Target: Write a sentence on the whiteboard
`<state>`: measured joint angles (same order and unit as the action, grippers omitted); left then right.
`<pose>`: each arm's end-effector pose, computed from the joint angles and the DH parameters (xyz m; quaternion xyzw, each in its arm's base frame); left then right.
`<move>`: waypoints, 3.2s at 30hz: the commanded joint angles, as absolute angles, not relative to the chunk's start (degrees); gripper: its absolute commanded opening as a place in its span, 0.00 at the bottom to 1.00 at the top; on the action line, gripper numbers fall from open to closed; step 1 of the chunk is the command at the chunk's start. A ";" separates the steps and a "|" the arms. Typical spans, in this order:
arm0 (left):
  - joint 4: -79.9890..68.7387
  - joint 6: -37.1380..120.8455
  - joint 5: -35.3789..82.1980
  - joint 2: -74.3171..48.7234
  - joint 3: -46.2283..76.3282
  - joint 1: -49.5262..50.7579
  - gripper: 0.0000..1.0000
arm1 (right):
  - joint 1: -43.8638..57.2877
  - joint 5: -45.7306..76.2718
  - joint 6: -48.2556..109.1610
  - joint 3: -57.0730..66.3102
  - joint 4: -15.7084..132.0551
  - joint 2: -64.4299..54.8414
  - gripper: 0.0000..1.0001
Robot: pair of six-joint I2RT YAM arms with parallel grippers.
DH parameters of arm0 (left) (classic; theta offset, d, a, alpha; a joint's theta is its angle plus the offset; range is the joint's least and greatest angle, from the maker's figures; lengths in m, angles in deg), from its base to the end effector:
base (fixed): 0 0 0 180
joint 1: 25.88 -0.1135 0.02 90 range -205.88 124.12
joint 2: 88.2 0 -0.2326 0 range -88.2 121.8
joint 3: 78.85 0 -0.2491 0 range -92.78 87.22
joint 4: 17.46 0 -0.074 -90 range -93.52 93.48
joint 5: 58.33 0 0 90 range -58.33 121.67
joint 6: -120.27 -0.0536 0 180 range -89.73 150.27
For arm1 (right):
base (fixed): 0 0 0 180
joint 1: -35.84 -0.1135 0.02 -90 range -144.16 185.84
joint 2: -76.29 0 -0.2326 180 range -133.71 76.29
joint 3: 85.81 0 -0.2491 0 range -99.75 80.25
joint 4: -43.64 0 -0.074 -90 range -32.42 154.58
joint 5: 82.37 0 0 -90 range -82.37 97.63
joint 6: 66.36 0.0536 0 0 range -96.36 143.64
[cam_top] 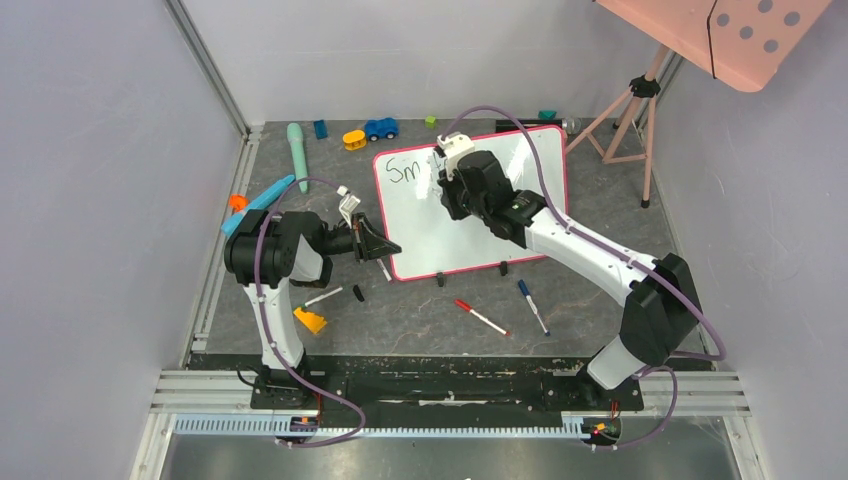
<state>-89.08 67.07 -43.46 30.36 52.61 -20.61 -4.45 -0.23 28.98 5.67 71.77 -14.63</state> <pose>0.2980 -0.0795 0.0861 0.2705 0.6506 -0.6007 0.3778 0.2962 0.2415 0.2711 -0.2277 0.8365 0.1370 0.4792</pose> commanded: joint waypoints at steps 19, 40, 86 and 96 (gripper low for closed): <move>-92.74 61.76 -46.06 31.32 52.71 -20.04 0.15 | -4.46 0.99 29.40 11.11 72.50 -11.06 0.00; -92.73 61.66 -45.98 31.18 52.74 -20.08 0.15 | -3.56 -0.13 28.24 4.00 70.77 -10.64 0.00; -92.73 61.46 -45.95 31.15 52.87 -20.04 0.15 | -2.40 -3.95 27.66 3.61 72.78 -14.37 0.00; -92.73 61.40 -46.03 31.06 52.87 -20.08 0.15 | -2.39 -5.58 27.35 3.82 73.16 -14.23 0.00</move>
